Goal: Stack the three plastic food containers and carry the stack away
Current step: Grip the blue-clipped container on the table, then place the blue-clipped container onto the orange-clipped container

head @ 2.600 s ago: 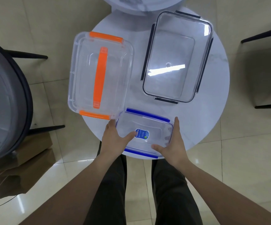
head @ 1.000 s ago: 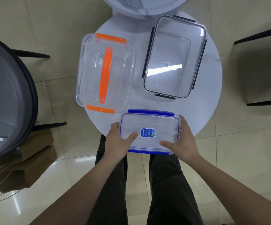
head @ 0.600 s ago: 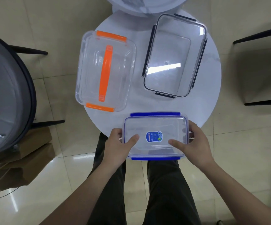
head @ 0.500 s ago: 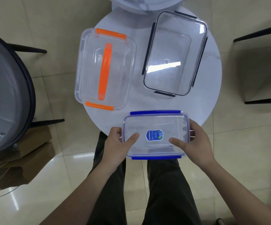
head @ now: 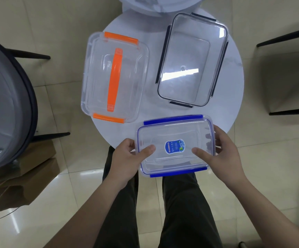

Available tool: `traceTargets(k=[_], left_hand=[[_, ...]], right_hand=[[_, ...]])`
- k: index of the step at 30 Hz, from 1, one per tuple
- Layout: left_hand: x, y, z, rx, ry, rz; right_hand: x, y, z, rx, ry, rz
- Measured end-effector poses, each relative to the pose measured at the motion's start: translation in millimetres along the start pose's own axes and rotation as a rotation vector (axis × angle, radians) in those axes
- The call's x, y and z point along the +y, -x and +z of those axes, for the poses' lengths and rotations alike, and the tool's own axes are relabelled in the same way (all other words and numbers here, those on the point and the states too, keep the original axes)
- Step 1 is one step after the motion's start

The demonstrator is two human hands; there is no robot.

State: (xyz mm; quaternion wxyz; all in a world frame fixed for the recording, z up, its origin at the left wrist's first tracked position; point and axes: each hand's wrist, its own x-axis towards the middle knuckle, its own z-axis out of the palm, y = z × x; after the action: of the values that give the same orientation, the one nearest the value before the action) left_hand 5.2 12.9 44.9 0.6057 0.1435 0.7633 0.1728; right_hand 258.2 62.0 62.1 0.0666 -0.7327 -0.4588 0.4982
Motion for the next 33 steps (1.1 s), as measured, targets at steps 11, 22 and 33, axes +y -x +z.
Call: traceTargets(k=[11,22,33], left_hand=[[20.0,8.0,-1.3,0.013,0.189,0.016],[39.9,10.6,-4.5,-0.038,0.305,0.061],[40.9,13.5,-7.4,-0.089,0.376,0.111]], right_hand=[[-25.0,4.4,2.4,0.104,-0.311,0.053],[-41.9,14.5,30.1,-0.026,-0.665,0.142],[-68.1,12.8,54.6,-0.042,-0.754,0.145]])
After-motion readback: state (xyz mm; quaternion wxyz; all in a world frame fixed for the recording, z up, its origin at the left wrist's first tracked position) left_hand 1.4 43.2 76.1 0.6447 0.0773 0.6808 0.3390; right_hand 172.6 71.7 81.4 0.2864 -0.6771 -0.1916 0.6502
